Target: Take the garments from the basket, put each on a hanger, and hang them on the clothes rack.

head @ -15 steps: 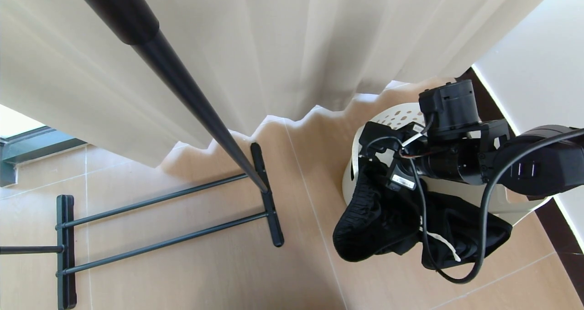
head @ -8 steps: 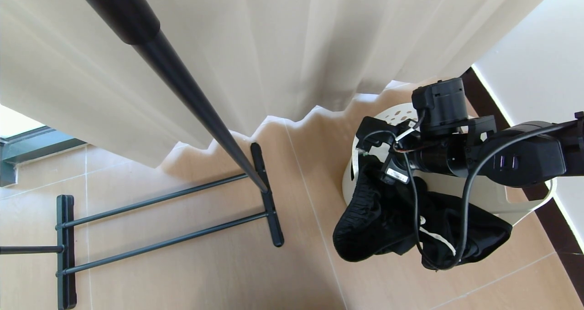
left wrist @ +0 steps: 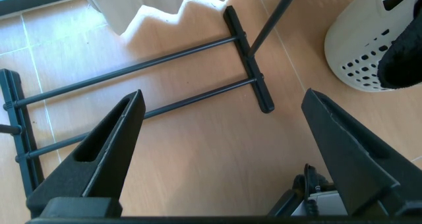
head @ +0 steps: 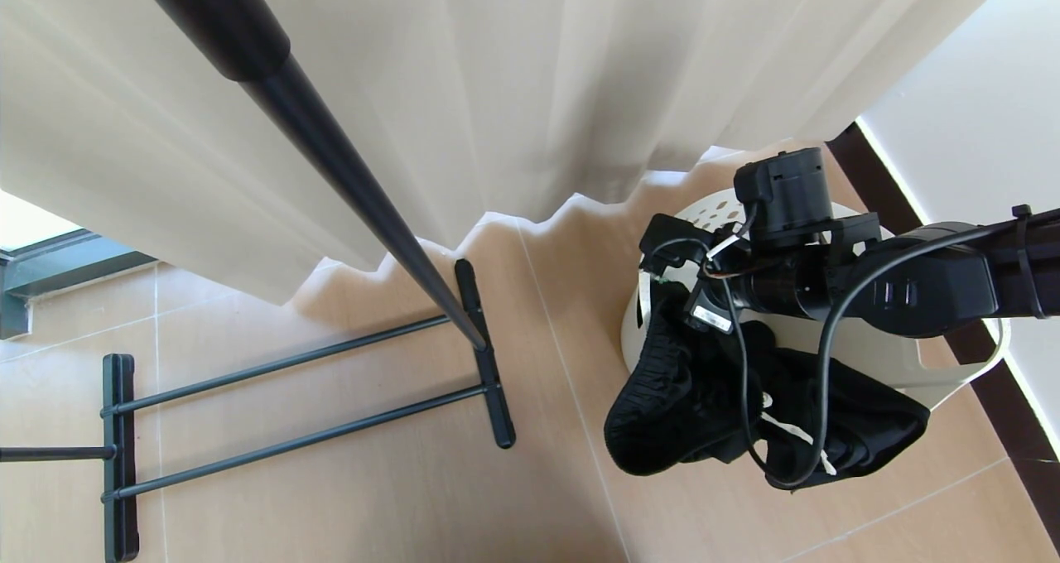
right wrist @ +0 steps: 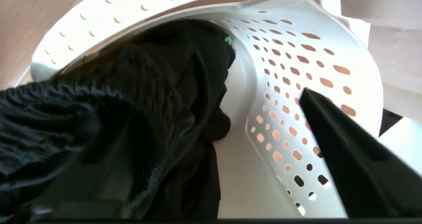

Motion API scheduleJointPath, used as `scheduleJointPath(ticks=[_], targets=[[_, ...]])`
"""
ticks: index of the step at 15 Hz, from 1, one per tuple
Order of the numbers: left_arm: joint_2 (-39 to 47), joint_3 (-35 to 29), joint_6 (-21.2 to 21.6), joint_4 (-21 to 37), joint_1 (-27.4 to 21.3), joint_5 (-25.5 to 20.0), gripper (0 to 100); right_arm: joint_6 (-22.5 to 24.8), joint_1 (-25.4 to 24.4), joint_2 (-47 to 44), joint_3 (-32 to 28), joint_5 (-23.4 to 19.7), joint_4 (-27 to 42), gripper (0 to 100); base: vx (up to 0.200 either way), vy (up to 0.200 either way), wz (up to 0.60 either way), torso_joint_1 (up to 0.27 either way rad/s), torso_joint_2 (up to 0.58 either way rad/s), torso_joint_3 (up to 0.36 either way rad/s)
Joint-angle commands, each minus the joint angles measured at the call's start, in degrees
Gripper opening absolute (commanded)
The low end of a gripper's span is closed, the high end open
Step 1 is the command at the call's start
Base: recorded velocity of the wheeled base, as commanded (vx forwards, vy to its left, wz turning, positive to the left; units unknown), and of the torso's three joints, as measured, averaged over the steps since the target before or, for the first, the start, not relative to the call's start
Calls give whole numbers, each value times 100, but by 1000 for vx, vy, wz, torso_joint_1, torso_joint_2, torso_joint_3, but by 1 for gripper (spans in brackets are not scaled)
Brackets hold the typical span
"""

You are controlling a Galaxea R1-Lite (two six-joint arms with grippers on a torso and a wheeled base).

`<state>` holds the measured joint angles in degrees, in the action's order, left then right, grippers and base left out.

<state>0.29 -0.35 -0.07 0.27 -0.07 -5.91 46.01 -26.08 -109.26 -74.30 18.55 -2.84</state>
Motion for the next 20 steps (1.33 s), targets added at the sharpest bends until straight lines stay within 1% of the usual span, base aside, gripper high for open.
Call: scheduleJointPath(ticks=[1,3,5,6,7,8,10,11,12,13,14,15,16,18,20], targets=[[-3,0,-1,0,-1,2,100,-30,-3,-25,-14,-1,-6,0,0,0,0,0,0,0],[-3,0,-1,0,7,2,100,-118,-3,2,3,-1,3,0,0,0,0,0,0,0],[-3,0,-1,0,-1,2,100,-347,-3,81,21,-1,3,0,0,0,0,0,0,0],[-3,0,-1,0,7,2,100,-962,-20,380,21,-1,47,0,0,0,0,0,0,0],[-3,0,-1,0,7,2,100,-1191,-38,494,39,-1,73,0,0,0,0,0,0,0],[-3,0,-1,0,-1,2,100,-1850,-99,968,302,17,73,0,0,0,0,0,0,0],[-3,0,-1,0,-1,2,100,-2201,-425,1882,847,-1,64,0,0,0,0,0,0,0],[-3,0,-1,0,-1,2,100,-2333,-521,2164,1032,-1,29,0,0,0,0,0,0,0],[-3,0,-1,0,-1,2,100,-2632,-767,2638,1304,-1,20,0,0,0,0,0,0,0],[-3,0,-1,0,-1,2,100,-2632,-767,2638,1304,-1,20,0,0,0,0,0,0,0],[-3,0,-1,0,-1,2,100,-2975,-1049,3183,1638,-1,20,0,0,0,0,0,0,0],[-3,0,-1,0,-1,11,100,-3300,-1128,3649,1919,-18,12,0,0,0,0,0,0,0],[-3,0,-1,0,-1,29,100,-3405,-1128,3807,2095,-71,3,0,0,0,0,0,0,0],[-3,0,-10,0,7,11,100,-3432,-1084,3851,2429,-309,-24,0,0,0,0,0,0,0],[-3,0,-1,0,-1,11,100,-3423,-1075,3834,2464,-370,-314,0,0,0,0,0,0,0]])
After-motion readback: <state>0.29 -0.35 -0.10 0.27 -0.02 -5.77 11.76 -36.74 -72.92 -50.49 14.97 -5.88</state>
